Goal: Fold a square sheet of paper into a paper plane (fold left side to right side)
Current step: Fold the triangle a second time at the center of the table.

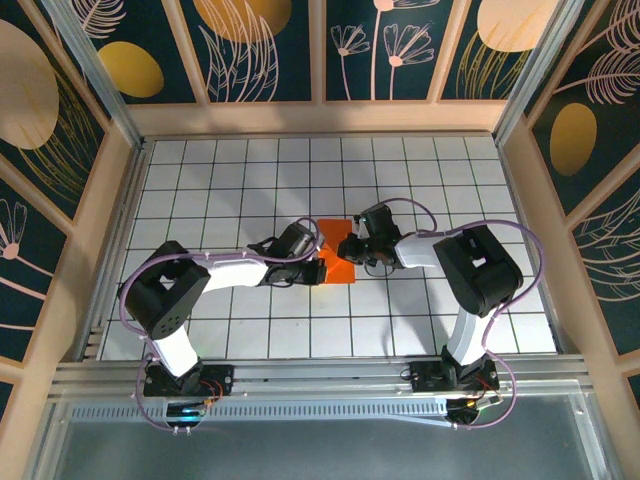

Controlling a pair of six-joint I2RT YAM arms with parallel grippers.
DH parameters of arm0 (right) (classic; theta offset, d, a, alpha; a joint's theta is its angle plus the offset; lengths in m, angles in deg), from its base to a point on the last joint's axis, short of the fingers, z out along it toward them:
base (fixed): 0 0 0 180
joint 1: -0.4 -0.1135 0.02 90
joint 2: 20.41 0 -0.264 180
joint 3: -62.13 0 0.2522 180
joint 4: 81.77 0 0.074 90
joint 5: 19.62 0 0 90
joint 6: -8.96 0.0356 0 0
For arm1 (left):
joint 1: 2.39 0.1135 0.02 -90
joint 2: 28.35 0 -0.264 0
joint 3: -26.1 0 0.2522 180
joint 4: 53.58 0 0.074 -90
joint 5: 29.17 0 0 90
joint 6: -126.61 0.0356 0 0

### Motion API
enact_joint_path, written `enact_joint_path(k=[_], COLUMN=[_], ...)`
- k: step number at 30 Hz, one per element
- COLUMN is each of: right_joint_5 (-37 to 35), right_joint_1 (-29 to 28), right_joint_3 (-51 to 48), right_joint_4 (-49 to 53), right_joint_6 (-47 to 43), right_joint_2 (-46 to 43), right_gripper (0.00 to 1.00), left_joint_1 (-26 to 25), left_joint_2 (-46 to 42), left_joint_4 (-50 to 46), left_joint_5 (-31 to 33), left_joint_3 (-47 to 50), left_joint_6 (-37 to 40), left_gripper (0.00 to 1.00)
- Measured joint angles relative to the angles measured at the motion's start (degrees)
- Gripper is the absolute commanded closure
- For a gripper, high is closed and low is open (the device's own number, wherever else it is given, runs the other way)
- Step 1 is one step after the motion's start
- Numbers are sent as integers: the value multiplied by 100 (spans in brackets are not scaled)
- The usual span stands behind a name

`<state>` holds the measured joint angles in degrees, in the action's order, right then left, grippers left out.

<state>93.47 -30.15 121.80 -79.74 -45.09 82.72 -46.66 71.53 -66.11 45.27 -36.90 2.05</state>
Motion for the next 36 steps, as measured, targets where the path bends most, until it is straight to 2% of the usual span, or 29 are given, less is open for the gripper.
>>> enact_joint_path(k=[8, 19, 36], right_joint_5=[15, 33, 33], right_joint_1=[13, 17, 20], right_joint_3=[-31, -33, -33], right_joint_4=[-55, -59, -57], right_joint_6=[0, 0, -2], right_joint_2=[0, 0, 0], right_gripper=[100, 100, 100], left_joint_1=[11, 11, 11], left_joint_2=[26, 533, 754], left_joint_4=[66, 428, 560], left_joint_5=[-345, -546, -468], left_joint_3=[-227, -426, -424], left_joint_6=[-138, -389, -518], left_gripper=[100, 100, 100])
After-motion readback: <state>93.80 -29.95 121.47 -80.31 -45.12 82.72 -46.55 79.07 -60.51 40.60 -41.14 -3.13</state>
